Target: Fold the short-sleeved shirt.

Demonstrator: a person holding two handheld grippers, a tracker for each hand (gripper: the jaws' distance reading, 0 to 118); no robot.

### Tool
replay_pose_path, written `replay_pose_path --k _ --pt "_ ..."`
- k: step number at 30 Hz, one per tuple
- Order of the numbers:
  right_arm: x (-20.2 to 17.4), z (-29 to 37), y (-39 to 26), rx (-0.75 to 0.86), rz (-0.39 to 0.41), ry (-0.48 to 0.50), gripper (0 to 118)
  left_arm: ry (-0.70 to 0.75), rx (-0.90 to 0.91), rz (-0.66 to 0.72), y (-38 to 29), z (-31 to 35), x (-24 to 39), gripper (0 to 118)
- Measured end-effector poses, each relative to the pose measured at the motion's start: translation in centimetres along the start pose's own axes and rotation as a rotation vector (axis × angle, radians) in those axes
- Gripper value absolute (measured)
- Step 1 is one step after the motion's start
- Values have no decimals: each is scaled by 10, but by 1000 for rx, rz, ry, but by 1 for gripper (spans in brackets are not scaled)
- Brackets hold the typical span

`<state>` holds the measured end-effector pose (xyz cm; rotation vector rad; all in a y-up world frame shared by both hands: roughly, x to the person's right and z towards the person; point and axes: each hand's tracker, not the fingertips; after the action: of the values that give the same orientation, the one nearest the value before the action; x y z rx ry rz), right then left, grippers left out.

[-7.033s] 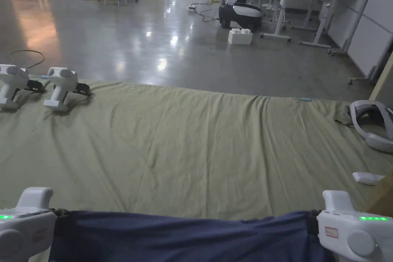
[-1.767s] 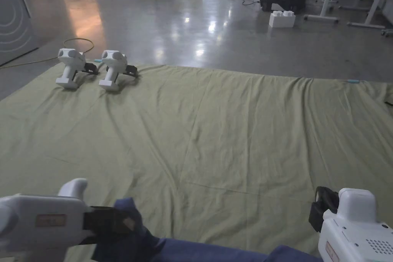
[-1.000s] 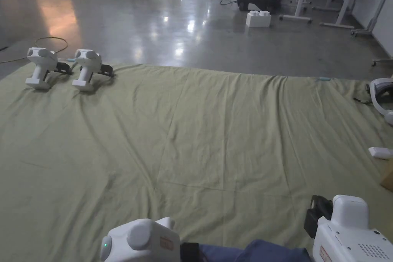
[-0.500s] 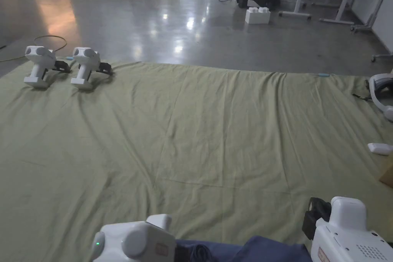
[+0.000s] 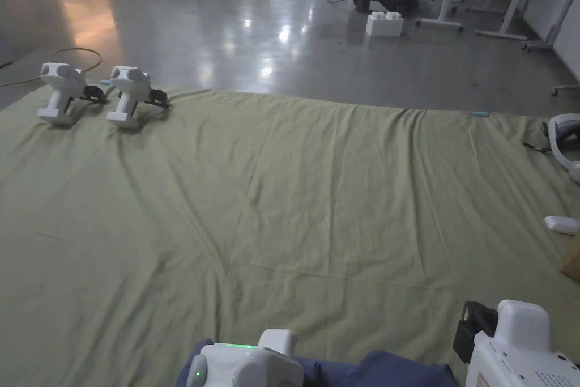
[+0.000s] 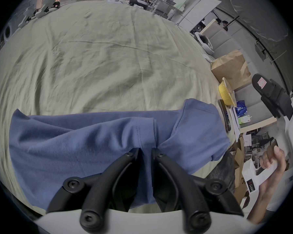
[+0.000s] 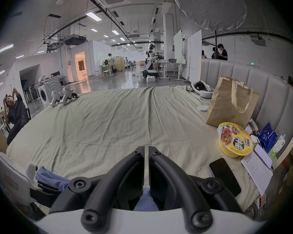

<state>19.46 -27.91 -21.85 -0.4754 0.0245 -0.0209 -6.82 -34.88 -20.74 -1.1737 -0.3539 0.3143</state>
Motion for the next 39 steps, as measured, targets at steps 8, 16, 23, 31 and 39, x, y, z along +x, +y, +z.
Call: replay_pose_path --k 8,16,23,31,39 --pt "-5 -1 4 -1 3 16 6 -96 85 72 5 64 -43 67" --pt "-13 -4 10 -1 7 34 6 -65 186 179 -3 122 -144 82" --pt "-19 -6 10 -11 14 45 6 -316 110 458 -22 87 -221 81" --pt "-20 -4 15 -11 13 42 6 -507 140 526 -35 66 -215 76" --pt "-22 0 17 -23 -14 46 6 -414 114 465 -32 63 -203 19"
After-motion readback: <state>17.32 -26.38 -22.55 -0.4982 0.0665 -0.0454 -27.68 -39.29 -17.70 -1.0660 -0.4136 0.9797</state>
